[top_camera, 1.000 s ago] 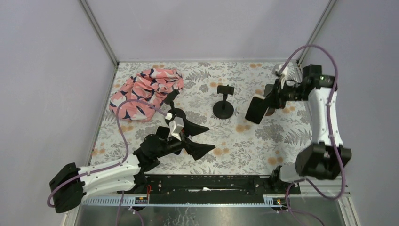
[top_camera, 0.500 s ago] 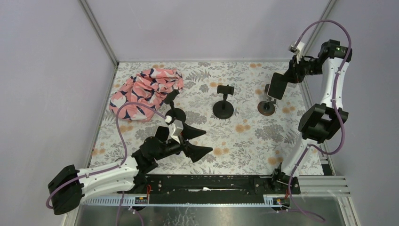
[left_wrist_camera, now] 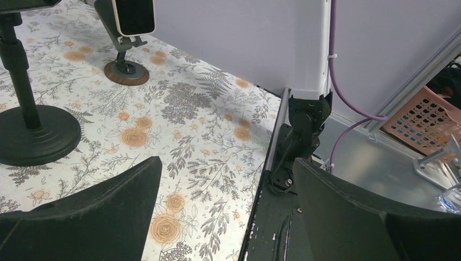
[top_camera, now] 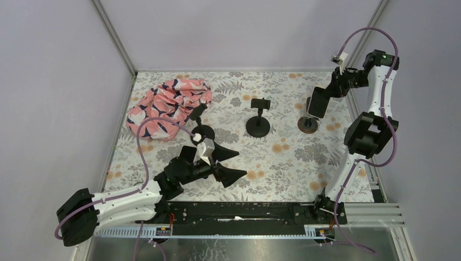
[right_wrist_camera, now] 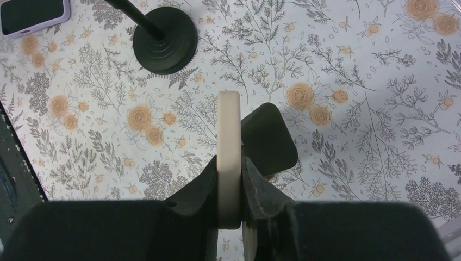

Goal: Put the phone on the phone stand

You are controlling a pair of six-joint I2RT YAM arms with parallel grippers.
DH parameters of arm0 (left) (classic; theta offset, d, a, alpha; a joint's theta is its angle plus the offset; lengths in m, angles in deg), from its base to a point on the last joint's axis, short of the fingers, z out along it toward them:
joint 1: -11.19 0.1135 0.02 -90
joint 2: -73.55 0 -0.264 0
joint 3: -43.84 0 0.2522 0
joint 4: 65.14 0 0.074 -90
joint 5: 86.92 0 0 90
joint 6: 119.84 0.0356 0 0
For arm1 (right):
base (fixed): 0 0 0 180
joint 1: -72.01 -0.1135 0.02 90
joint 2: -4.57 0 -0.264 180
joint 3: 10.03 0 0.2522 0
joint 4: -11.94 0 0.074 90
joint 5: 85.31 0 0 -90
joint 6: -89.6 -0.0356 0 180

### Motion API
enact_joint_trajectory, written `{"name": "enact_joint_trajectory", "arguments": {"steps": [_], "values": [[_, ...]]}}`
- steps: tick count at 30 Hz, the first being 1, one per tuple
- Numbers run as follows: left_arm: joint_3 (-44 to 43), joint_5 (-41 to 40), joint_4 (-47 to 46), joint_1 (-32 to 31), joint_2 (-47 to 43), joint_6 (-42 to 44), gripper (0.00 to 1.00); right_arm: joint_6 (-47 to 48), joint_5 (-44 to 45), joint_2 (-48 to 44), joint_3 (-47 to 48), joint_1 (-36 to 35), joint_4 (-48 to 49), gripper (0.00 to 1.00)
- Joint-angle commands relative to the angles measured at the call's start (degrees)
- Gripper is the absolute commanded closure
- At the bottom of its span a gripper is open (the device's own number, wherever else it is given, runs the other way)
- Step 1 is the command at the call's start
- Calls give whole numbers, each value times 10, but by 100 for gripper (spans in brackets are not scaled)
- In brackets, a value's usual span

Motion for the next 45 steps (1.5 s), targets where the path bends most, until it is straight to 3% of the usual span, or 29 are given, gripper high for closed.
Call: {"name": "enact_joint_trajectory", "arguments": {"steps": [1, 16, 34, 45], "values": [[-16, 6, -15, 2, 6, 14, 1, 8, -38, 8, 22, 0, -20, 89], [-25, 10, -21, 2, 28, 11, 1, 15, -64, 47, 56, 0, -21, 81], [-50, 24, -34, 2, 71, 6, 1, 74, -43, 49, -15, 0, -21, 79], [-64, 30, -41, 2, 90, 4, 1, 74, -42, 64, 2, 1, -20, 62]]}}
